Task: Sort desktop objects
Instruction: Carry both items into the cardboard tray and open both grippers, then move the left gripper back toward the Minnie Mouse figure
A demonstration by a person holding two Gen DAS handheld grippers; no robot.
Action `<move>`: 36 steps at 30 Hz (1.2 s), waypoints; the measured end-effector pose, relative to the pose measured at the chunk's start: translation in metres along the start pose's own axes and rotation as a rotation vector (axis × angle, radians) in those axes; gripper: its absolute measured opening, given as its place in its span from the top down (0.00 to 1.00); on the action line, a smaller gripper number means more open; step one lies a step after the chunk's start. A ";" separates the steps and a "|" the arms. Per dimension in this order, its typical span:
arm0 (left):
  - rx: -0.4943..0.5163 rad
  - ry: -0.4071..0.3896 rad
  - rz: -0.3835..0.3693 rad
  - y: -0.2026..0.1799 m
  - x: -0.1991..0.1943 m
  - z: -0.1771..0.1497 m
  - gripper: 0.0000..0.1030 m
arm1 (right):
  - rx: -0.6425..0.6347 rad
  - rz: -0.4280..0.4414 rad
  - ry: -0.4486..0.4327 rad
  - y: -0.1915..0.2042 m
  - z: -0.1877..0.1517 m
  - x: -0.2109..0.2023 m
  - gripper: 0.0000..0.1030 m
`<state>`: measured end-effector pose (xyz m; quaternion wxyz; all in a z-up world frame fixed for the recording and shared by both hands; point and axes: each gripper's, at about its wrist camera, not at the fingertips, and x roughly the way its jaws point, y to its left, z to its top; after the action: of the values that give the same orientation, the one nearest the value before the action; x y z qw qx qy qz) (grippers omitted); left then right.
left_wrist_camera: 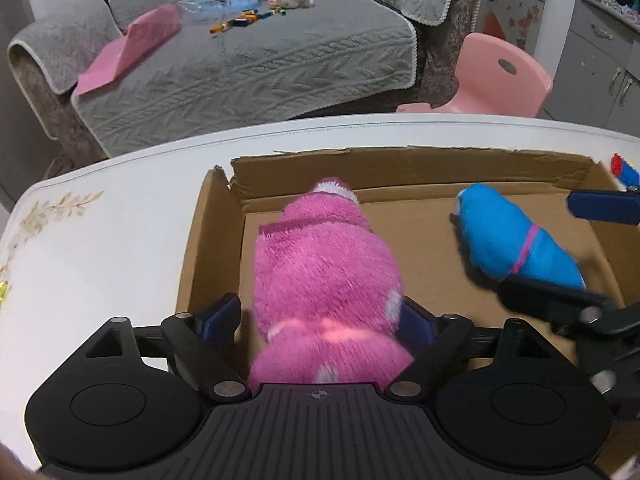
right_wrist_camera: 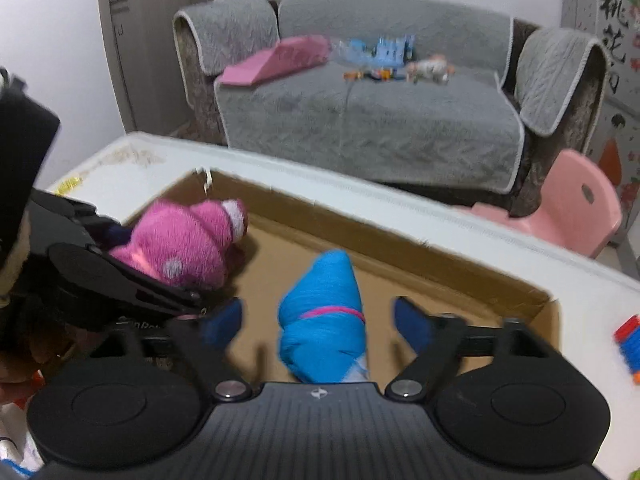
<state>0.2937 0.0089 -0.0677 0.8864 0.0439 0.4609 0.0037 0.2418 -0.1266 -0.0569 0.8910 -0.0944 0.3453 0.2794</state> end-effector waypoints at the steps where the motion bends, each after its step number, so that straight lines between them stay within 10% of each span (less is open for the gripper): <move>1: 0.011 -0.009 -0.003 -0.002 -0.007 -0.001 0.16 | 0.000 -0.002 -0.009 -0.002 0.000 -0.006 0.19; 14: 0.014 -0.235 0.040 0.044 -0.173 -0.122 0.05 | 0.062 -0.048 -0.216 -0.034 -0.093 -0.156 0.05; 23: -0.073 -0.099 0.046 0.060 -0.161 -0.192 0.05 | 0.085 -0.058 -0.137 -0.028 -0.135 -0.120 0.05; 36: -0.078 -0.041 0.029 0.064 -0.131 -0.212 0.10 | 0.095 -0.079 -0.126 -0.040 -0.156 -0.113 0.05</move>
<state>0.0474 0.0822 -0.0763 0.8965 0.0158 0.4415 0.0336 0.1083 -0.2645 -0.0984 0.9247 -0.0478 0.2974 0.2330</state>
